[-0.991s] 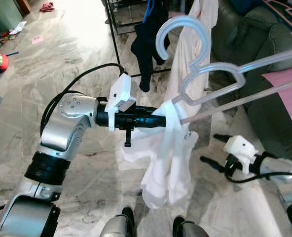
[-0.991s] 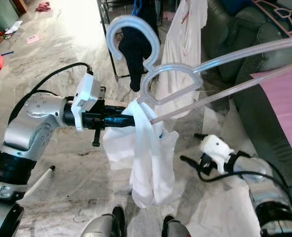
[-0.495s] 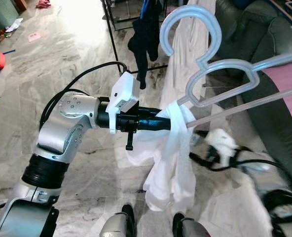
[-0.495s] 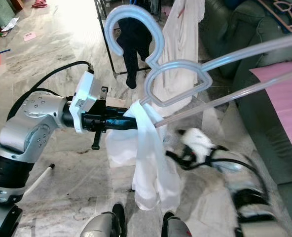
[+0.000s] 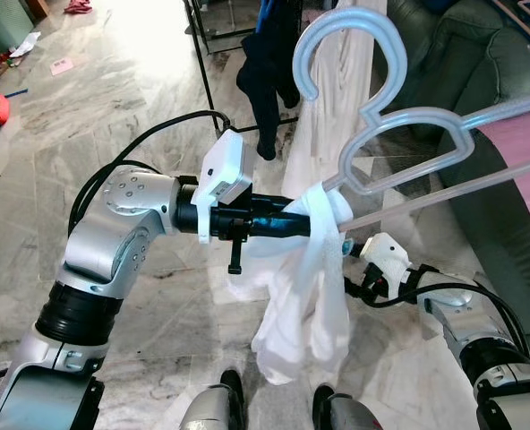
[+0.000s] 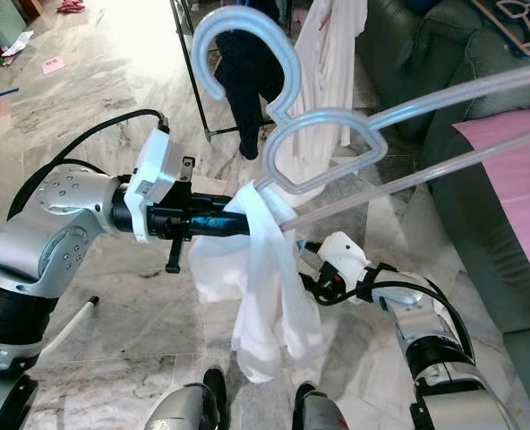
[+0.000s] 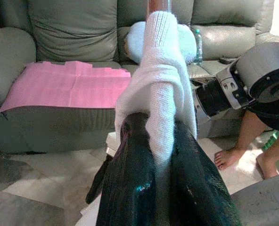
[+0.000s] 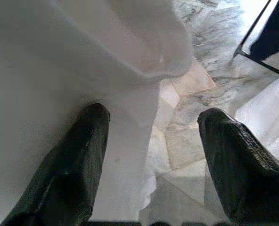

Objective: Hang hanger

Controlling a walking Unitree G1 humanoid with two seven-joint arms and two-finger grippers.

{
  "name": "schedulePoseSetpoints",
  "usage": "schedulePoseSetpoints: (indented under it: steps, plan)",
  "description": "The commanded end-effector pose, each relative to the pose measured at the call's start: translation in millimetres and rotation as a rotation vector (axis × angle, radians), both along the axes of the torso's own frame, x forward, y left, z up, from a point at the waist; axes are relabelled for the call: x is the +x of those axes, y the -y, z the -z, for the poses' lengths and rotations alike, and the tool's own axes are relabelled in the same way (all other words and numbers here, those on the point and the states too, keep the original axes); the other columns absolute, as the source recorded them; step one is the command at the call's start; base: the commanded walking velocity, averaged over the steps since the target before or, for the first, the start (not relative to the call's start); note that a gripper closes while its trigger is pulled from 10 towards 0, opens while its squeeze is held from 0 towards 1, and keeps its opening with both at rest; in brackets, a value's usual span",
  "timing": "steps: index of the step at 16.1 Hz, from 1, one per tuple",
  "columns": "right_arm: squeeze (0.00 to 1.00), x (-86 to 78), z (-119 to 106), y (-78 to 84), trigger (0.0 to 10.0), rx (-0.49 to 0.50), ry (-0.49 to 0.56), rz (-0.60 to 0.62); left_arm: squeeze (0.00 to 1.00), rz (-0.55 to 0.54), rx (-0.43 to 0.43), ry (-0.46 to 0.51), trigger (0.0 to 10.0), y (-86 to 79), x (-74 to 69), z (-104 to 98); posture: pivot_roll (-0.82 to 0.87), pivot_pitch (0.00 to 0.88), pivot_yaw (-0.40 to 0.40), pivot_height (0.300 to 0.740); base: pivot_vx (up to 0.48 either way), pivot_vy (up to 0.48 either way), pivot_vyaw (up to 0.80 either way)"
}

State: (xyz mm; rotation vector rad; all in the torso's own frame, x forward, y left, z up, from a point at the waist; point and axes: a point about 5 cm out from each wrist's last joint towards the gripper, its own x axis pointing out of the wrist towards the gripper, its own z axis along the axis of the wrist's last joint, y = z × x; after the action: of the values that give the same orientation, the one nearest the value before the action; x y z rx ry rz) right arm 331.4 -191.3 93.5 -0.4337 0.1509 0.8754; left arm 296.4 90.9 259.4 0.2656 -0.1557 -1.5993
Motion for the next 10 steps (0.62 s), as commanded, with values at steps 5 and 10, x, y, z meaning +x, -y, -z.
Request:
schedulePoseSetpoints:
  steps: [5, 10]
  plan:
    - [0.00, -0.4, 1.5, 5.4, 0.0, 0.017, 0.023, 0.050, 0.00, 0.010, -0.018, 0.027, 0.0, -0.5, -4.1, -6.8, 0.08, 0.273, 0.080, 0.740, 0.000, 0.000, 0.00]
    - [0.00, 1.3, -1.3, 8.0, 0.0, 0.018, 0.069, 0.089, 0.00, 0.002, -0.014, 0.022, 0.0, -0.4, -2.1, -2.5, 0.08, 0.267, 0.081, 0.740, 0.000, 0.000, 0.00]
